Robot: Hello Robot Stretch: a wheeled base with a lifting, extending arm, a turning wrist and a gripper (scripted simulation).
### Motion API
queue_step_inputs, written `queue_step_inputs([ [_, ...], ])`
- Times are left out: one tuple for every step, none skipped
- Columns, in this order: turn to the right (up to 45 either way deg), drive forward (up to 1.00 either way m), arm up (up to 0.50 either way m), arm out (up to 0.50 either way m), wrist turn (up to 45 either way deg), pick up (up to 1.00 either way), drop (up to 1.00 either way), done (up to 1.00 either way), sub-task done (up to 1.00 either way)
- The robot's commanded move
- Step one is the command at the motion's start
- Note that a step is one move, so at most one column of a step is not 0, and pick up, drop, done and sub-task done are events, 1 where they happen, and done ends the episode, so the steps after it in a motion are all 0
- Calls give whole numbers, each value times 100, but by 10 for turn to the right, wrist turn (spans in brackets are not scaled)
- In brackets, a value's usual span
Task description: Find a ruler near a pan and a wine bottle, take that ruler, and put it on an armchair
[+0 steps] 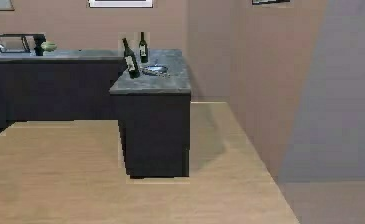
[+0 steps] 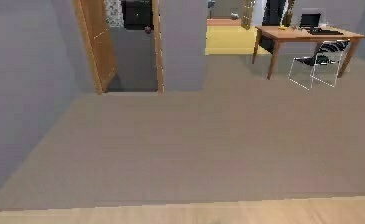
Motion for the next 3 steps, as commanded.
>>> queue_step_inputs([
  [0,85,0,0,0,0,0,0,0],
  [-450,0,0,0,0,0,0,0,0],
  [-150,0,0,0,0,0,0,0,0],
])
